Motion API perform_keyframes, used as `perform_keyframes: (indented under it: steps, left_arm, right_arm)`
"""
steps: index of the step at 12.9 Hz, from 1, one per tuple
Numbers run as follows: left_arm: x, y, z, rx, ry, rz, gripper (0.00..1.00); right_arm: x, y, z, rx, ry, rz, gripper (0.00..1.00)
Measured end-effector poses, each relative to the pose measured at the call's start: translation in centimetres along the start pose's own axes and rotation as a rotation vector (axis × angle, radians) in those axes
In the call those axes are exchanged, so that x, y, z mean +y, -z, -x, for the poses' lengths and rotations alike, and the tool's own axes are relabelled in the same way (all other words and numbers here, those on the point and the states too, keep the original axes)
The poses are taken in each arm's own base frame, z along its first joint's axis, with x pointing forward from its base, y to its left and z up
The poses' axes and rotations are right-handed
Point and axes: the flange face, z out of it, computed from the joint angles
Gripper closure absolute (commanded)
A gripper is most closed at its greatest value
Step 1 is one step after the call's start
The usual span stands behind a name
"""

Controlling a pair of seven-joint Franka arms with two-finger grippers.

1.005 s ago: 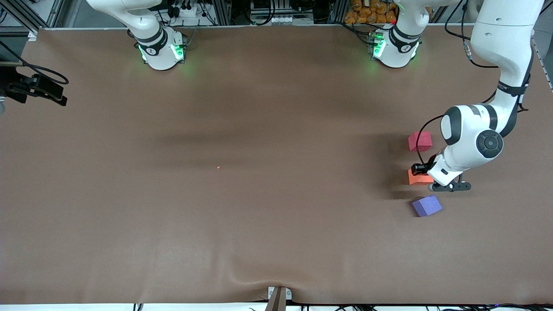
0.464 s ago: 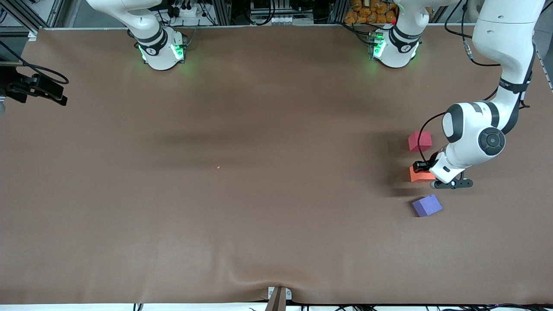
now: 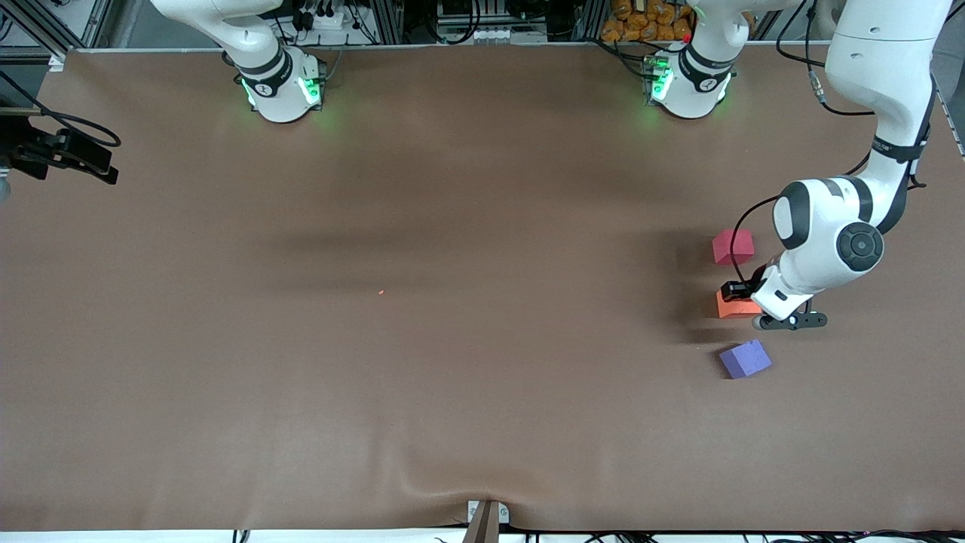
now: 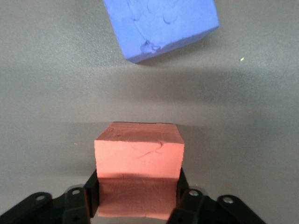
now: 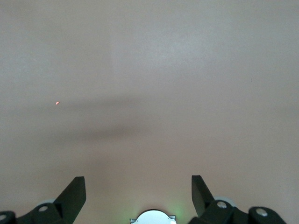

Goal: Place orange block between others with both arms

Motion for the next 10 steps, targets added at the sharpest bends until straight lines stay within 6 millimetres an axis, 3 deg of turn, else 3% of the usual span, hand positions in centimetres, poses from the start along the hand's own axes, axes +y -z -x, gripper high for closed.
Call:
perform_keyframes:
  steps: [3,5,7,10]
  left_arm:
    - [-0.3,3.0,-1.3,0.052,0.005,0.002,0.0]
    - [-0.2,7.2,-2.5,0.072,0.004,0.004,0.0]
    - [-0.1,13.5,-3.5,0.074,0.002,0.007,0.0]
    - [0.5,25.5,-3.3,0.052,-0.011,0.01,0.0]
  right_arm:
    - [-0.3,0.0,0.0,0.0,0.006,0.001,0.0]
    - [-0.4,0.0,0.0,-0.001,0.008,0.001,0.0]
    - [-0.4,-0.1,0.0,-0.002,0.008,0.001,0.0]
    - [-0.5,-0.1,0.0,-0.002,0.008,0.001,0.0]
